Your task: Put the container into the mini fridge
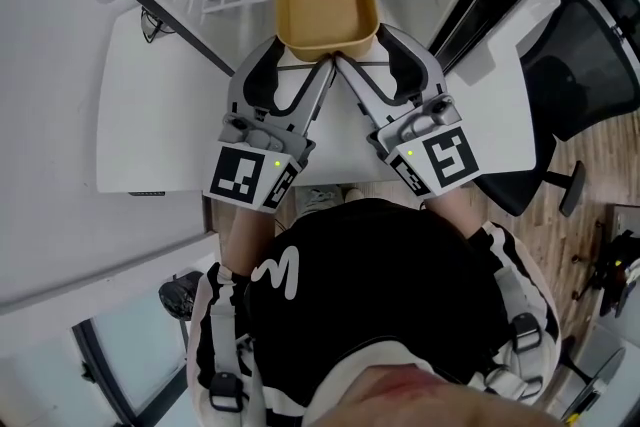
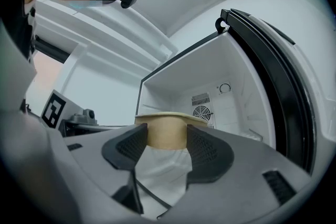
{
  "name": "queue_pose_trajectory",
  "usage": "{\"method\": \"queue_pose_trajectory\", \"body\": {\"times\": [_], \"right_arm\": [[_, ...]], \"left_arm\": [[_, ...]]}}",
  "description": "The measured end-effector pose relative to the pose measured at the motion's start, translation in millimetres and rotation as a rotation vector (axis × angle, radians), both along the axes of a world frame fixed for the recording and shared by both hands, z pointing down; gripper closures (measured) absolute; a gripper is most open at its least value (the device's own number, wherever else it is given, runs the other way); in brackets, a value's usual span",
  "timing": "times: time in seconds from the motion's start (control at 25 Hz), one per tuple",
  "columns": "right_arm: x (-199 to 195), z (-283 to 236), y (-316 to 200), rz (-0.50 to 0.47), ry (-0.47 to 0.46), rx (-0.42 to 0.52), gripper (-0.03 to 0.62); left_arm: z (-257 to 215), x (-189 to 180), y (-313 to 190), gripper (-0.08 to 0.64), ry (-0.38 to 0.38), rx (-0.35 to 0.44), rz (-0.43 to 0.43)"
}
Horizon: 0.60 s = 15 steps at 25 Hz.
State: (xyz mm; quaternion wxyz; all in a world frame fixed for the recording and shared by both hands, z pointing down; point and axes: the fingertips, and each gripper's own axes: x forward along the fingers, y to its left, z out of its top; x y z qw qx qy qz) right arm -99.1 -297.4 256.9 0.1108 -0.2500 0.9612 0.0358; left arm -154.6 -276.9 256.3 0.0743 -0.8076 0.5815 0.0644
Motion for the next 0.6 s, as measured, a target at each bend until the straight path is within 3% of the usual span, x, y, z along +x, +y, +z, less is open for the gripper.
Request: {"method": "queue_pose_trajectory", "body": {"times": [0.6], "right_arm": [[-8.6,1.6,-15.9,0.021,-0.003,-0.027,0.347]], "left_arm": [[1.4,-10.6,-16.7,0.310,0.047,-0.013,0.022]]}}
